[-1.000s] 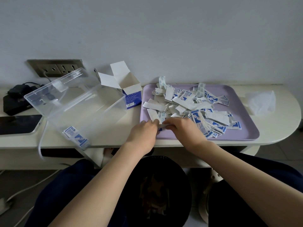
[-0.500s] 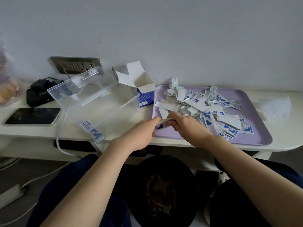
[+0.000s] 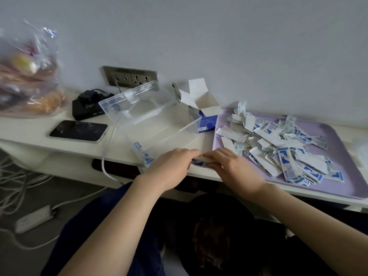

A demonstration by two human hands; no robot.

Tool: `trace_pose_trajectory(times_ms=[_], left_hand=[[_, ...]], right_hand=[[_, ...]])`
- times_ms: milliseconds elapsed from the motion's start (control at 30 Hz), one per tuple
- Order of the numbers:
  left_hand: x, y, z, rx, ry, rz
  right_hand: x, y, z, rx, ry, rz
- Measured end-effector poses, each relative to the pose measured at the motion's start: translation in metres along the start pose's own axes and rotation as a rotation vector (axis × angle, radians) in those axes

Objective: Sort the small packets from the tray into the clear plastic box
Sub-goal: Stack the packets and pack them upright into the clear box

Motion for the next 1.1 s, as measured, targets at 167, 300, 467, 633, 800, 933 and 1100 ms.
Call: trace_pose_trajectory(times_ms=[167,300,467,633,800,933,1100], left_hand=[[0.001,-0.009,-0.021,-0.117,-0.041,0.07],[-0.001,-0.019,-0.051,-0.277,-0.234,0.143],[0.026,-0.035,-0.087,-0.48,-0.377,0.161],[0.082,-0.05,-0.103,-0.596,-0.106,-0.112],[0.111,-0.051,-0.09,-0.447,0.0,-0.211],[0.113,-0.053,-0.087,-0.409,-0.006,-0.179],[0.118,-0.051,-0.088,-0.422,-0.063,-0.174]], right_hand=[[0.013,0.004,-0.009,-0.058,0.092,0.078],[0.018,0.021,-0.021,-0.106,0.127,0.135],[0.042,0.058,-0.04,-0.122,0.151,0.084],[0.053,0.103,-0.038,-0.073,0.195,0.14],[0.057,0.142,-0.014,0.154,0.094,0.213],[0.063,0.16,0.014,0.352,-0.003,0.247],[0.082,0.168,0.043,0.478,-0.067,0.228]])
Point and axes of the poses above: each hand's wrist, its own y-axis towards the middle knuckle, its own z-axis out of the palm, x = y × z, the point moved 8 cm from there along y, towards the middle knuckle, and after that the axes turned 14 degrees about -y, right-handed, at the moved point
